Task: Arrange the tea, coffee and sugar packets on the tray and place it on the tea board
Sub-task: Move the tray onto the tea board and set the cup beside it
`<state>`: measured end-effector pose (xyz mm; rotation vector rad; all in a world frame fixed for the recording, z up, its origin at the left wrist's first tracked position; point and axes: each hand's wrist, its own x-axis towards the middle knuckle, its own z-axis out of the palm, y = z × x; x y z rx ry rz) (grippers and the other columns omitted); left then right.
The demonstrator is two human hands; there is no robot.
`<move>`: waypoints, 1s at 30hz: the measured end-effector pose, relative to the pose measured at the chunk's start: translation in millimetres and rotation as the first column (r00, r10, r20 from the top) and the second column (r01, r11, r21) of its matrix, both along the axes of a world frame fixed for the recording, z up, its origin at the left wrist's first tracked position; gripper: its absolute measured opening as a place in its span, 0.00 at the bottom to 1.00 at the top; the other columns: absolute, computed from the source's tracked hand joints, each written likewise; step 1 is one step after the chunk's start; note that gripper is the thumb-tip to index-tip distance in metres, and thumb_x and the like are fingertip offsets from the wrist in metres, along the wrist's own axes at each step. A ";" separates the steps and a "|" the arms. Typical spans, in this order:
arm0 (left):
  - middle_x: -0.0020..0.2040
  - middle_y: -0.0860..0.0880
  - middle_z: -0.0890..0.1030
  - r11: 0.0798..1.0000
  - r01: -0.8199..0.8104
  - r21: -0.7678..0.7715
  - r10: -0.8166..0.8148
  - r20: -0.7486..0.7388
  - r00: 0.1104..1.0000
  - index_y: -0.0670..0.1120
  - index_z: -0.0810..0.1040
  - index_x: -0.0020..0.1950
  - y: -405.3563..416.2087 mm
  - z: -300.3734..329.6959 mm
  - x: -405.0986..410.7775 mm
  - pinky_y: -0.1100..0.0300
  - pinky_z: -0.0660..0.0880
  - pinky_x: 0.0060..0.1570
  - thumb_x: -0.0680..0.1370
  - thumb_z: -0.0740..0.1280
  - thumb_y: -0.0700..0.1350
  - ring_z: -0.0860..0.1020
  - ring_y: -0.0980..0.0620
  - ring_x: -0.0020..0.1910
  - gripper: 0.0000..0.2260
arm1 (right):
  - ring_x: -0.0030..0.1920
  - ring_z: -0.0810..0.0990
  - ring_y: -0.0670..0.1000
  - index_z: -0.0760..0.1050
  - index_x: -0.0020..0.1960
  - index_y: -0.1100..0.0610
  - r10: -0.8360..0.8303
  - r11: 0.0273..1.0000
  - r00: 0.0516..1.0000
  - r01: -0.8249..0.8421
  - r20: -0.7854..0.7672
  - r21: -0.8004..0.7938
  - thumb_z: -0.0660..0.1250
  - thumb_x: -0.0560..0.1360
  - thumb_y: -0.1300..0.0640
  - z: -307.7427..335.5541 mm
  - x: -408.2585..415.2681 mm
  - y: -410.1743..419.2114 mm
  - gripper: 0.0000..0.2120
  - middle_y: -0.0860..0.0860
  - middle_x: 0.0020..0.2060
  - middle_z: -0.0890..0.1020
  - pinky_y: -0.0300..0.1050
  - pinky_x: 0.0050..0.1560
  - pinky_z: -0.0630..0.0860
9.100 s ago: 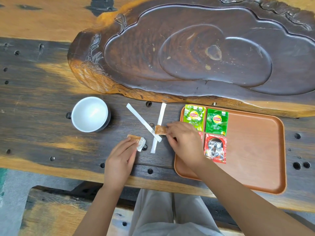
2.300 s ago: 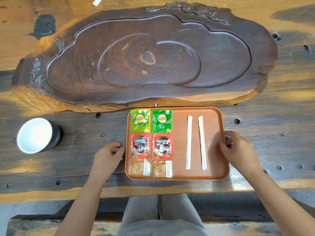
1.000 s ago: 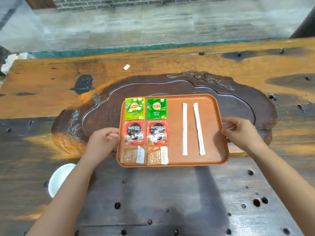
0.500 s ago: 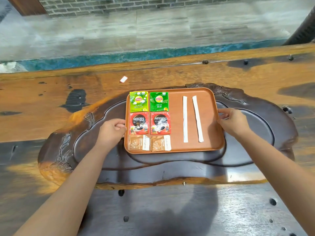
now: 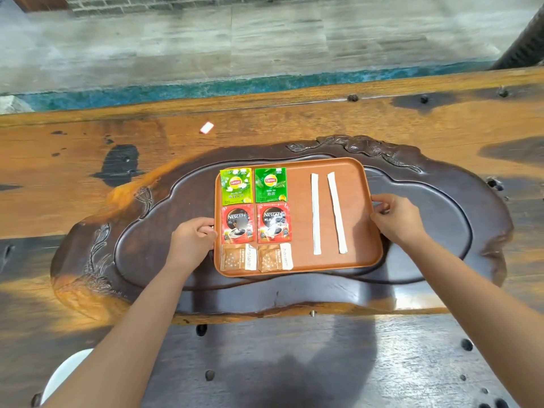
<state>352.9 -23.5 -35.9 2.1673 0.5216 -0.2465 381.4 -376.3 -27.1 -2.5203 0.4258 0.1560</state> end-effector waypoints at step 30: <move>0.44 0.49 0.83 0.979 -0.195 0.057 0.183 0.169 0.968 0.50 0.78 0.50 20.8 56.2 -156.1 0.68 0.73 0.47 0.76 0.63 0.40 0.81 0.52 0.43 0.08 | 0.58 0.72 0.59 0.75 0.59 0.60 0.285 0.958 0.950 -0.279 0.127 -0.063 0.63 0.71 0.62 3.6 -150.8 77.4 0.16 0.59 0.57 0.75 0.51 0.56 0.71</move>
